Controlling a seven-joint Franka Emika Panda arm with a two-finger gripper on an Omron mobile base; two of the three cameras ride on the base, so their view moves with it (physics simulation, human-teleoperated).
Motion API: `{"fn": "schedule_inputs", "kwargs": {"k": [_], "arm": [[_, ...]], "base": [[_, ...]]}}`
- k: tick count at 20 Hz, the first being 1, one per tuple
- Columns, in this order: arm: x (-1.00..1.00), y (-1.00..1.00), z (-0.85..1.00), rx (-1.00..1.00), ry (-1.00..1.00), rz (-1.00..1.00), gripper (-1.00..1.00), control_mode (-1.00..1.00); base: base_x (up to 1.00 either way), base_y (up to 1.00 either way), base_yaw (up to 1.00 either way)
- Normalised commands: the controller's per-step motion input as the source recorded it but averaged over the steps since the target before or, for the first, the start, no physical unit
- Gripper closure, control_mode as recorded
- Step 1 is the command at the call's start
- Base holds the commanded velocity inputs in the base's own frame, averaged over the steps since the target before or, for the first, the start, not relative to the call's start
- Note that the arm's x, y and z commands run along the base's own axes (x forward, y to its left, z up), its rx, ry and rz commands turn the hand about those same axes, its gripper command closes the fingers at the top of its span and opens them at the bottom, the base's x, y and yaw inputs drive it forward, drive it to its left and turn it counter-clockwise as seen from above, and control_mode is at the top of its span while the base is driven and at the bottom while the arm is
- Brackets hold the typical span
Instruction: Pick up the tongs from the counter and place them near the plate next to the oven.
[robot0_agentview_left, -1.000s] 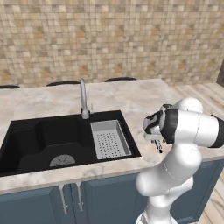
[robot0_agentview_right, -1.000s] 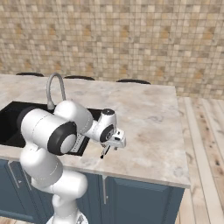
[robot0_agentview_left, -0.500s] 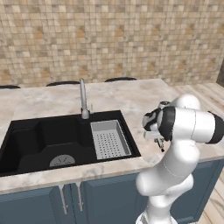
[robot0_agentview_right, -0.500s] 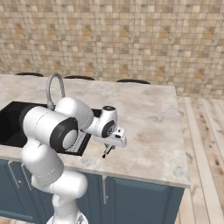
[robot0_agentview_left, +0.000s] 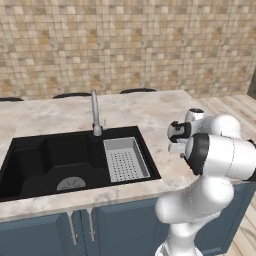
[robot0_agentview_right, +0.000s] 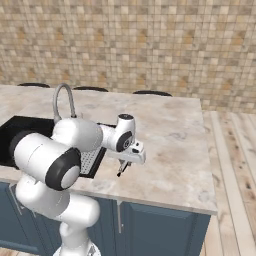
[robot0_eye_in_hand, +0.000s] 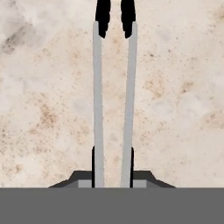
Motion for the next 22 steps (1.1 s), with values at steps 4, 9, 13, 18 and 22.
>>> {"fn": "schedule_inputs", "kwargs": {"k": [4,9,13,18,22], "arm": [[-0.53,-0.05,0.7,0.0,-0.25,0.0,1.0,-1.0],[-0.47,0.0,0.82,-0.02,-0.2,0.0,1.0,-1.0],[-0.39,0.0,0.87,-0.04,-0.2,0.0,1.0,-1.0],[-0.37,0.0,0.89,-0.04,-0.19,0.0,1.0,-1.0],[-0.3,0.0,0.84,-0.02,-0.2,0.0,1.0,-1.0]], "base": [[0.0,0.0,0.0],[0.0,0.0,0.0],[0.0,0.0,0.0],[0.0,0.0,0.0],[0.0,0.0,0.0]]}}
